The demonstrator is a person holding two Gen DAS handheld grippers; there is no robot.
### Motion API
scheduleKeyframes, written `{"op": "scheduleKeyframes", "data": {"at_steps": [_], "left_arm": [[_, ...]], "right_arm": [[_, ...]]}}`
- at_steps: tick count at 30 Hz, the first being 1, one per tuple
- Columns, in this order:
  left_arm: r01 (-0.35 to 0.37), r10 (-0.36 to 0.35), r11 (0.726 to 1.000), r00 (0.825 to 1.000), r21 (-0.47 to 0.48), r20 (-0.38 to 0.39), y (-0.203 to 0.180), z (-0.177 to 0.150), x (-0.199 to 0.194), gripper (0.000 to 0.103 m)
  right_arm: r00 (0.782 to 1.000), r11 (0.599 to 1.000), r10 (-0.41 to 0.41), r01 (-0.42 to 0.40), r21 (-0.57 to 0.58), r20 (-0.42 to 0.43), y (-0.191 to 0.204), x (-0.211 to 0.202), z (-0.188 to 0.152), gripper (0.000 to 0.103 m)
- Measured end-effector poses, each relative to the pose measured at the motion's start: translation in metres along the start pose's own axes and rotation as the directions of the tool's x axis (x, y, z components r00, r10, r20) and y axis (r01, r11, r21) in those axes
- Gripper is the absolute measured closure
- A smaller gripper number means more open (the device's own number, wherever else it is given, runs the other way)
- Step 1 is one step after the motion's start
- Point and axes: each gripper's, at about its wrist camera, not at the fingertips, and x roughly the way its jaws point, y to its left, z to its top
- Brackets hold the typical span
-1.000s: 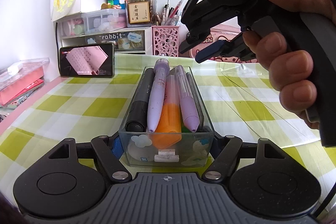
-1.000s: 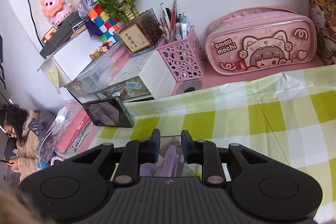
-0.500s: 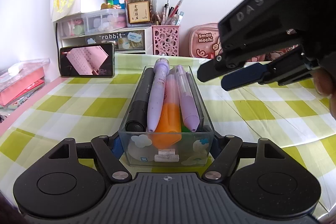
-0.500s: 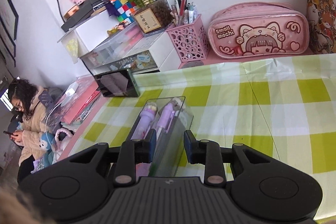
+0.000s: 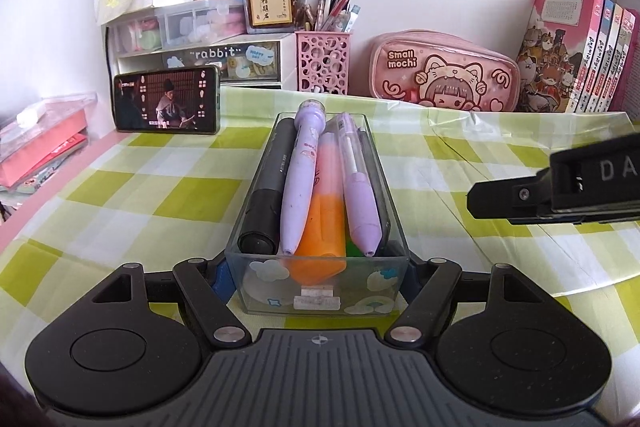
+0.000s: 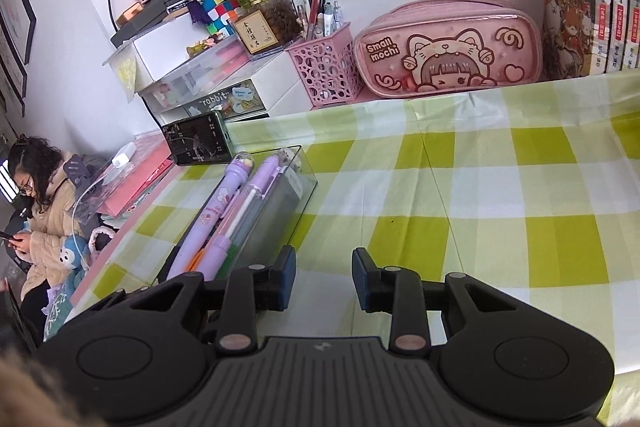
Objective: Organize stationery
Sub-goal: 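Withdraw the open right gripper up and away from the box, then lower the clear box onto the cloth and open the left gripper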
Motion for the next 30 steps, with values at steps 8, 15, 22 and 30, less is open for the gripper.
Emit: {"op": "scheduleKeyframes", "data": {"at_steps": [8, 15, 22, 30], "left_arm": [[-0.007, 0.007, 1.0, 0.993, -0.004, -0.118, -0.004, 0.03, 0.031, 0.03], [-0.025, 0.023, 1.0, 0.99, -0.013, -0.137, -0.008, 0.036, 0.042, 0.03], [-0.026, 0.025, 1.0, 0.987, -0.008, -0.157, -0.007, 0.036, 0.037, 0.024], [-0.021, 0.02, 1.0, 0.997, -0.023, -0.078, 0.005, 0.02, -0.028, 0.009]], "right_arm": [[1.0, 0.997, -0.014, 0.015, 0.079, -0.006, -0.021, -0.013, -0.002, 0.046], [1.0, 0.995, -0.015, 0.015, 0.098, -0.003, -0.025, -0.019, -0.006, 0.045], [1.0, 0.995, -0.006, 0.006, 0.101, -0.006, -0.023, -0.019, -0.005, 0.04], [0.999, 0.996, 0.045, -0.047, 0.079, 0.022, -0.011, -0.032, -0.003, 0.028]]}}
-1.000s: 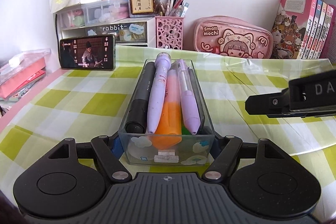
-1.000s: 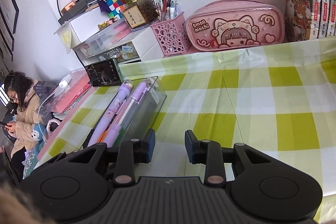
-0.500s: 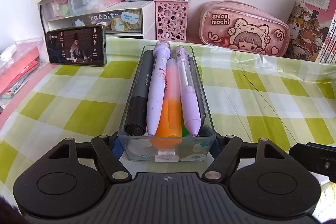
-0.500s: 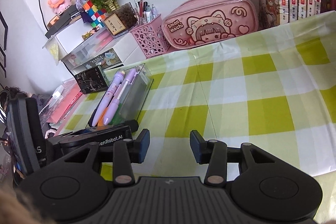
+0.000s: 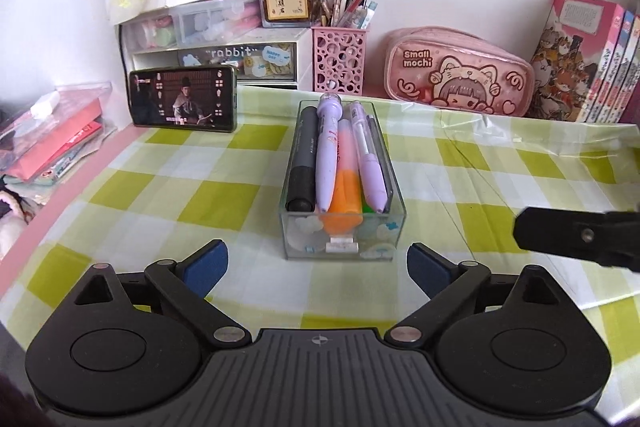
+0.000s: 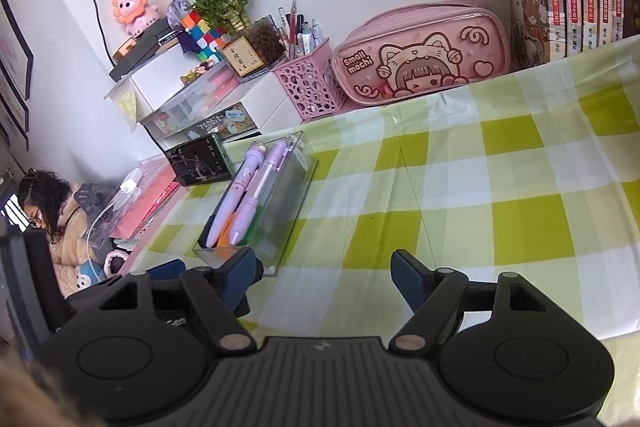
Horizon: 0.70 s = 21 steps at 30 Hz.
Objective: Organize stationery
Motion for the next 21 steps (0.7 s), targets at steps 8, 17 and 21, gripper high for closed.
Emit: {"op": "scheduleKeyframes", "data": {"at_steps": [8, 17, 21], "left_arm": [[-0.041, 0.039, 0.999, 0.995, 0.021, 0.093, 0.004, -0.014, -0.058, 0.005], [-0.002, 0.002, 1.0, 0.994, -0.002, 0.11, 0.02, -0.014, -0.077, 0.005], [0.002, -0.002, 1.0, 0.994, -0.006, 0.114, 0.021, -0.014, -0.079, 0.005]], "right_arm": [[1.0, 0.995, -0.022, 0.022, -0.095, 0.01, 0.025, -0.022, -0.013, 0.023], [0.996, 0.976, -0.086, 0.091, -0.2, 0.032, 0.041, -0.041, -0.024, 0.02], [0.998, 0.98, -0.059, 0.063, -0.187, 0.029, 0.04, -0.043, -0.025, 0.02]]}}
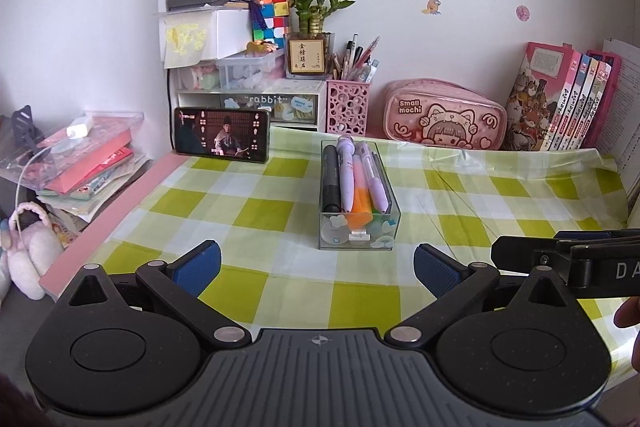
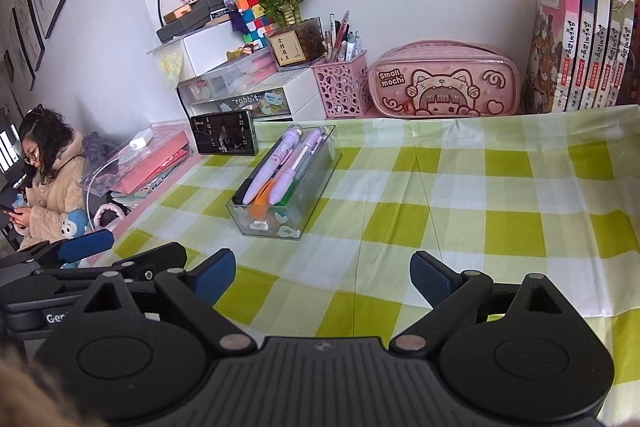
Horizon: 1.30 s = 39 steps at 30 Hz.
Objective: Organize stationery
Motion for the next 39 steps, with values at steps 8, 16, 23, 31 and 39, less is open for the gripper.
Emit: {"op": "scheduleKeyframes", "data": {"at_steps": [8, 16, 23, 31, 39], "left_arm": [[0.015, -0.015, 1.0, 1.0, 0.005, -0.011, -0.004, -0.002, 0.001, 0.005], [0.026, -0.026, 1.0, 1.0, 0.006, -0.017, -0.005, -0.002, 0.002, 0.005], [0.009, -0.009, 1.0, 1.0, 0.006, -0.017, -0.006, -0.003, 0.003, 0.005], [0.005, -0.005, 1.0, 1.0, 0.011, -0.005, -0.005, -0.003, 0.002, 0.005], [0.008, -0.008, 1.0, 1.0, 0.01, -0.006, -0.005, -0.003, 0.001, 0.005]], "right_arm": [[1.0, 1.0, 0.012, -0.012, -0.012, -0.008, 0.0, 0.001, -0.004, 0.019], [1.0, 1.0, 0.01, -0.01, -0.019, 0.006, 0.0, -0.003, -0.005, 0.019], [1.0, 0.999, -0.01, 0.011, -0.043, 0.011, 0.006, -0.003, -0.007, 0.019], [1.0, 0.998, -0.005, 0.007, -0.067, 0.029, 0.011, -0.006, -0.008, 0.019], [1.0, 0.998, -0.006, 0.008, -0.067, 0.03, 0.01, -0.006, -0.009, 0.019]]}}
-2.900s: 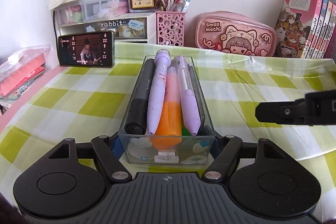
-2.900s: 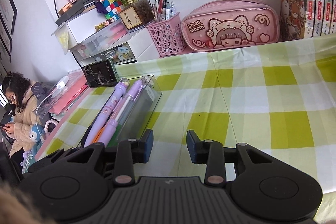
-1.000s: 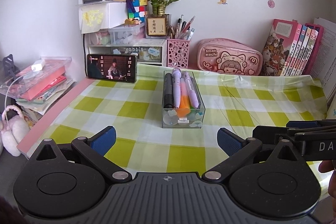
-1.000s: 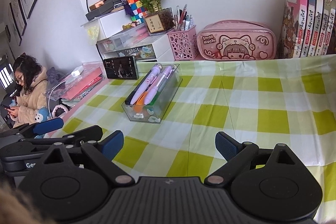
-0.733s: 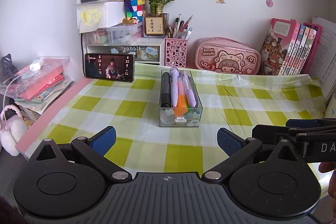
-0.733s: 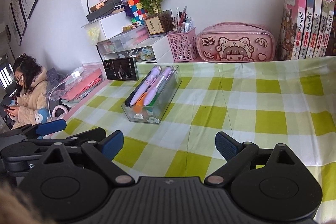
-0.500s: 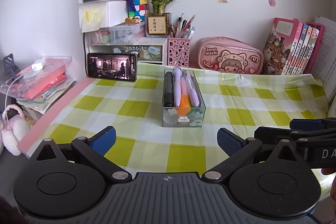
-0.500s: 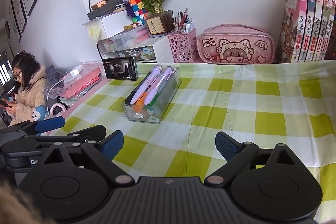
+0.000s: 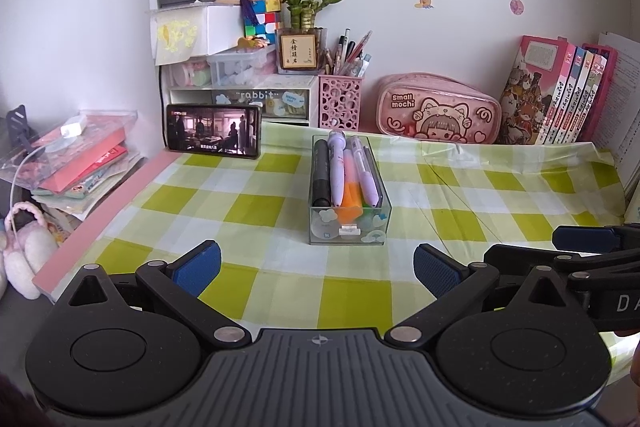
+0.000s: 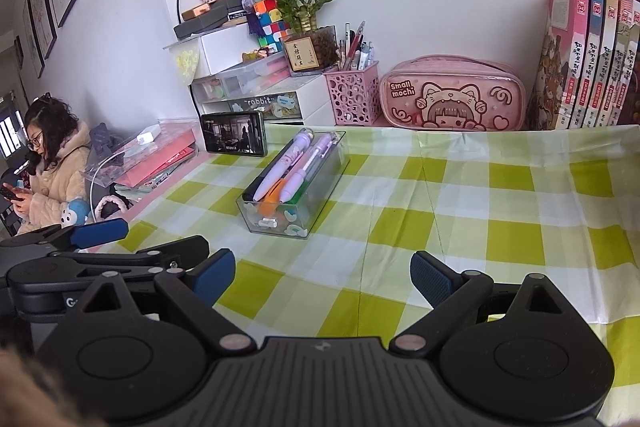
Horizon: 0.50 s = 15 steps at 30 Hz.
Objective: Organize stationery
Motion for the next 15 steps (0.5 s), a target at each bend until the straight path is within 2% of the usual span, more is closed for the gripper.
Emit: {"op": "scheduleKeyframes", "data": {"at_steps": [15], "left_arm": [[-0.019, 0.019, 1.0, 1.0, 0.016, 0.012, -0.0037, -0.0011, -0.0006, 0.005]], "right_arm": [[1.0, 1.0, -0.004, 0.004, 0.001, 0.0, 0.0009, -0.0008, -0.0019, 0.019]]}}
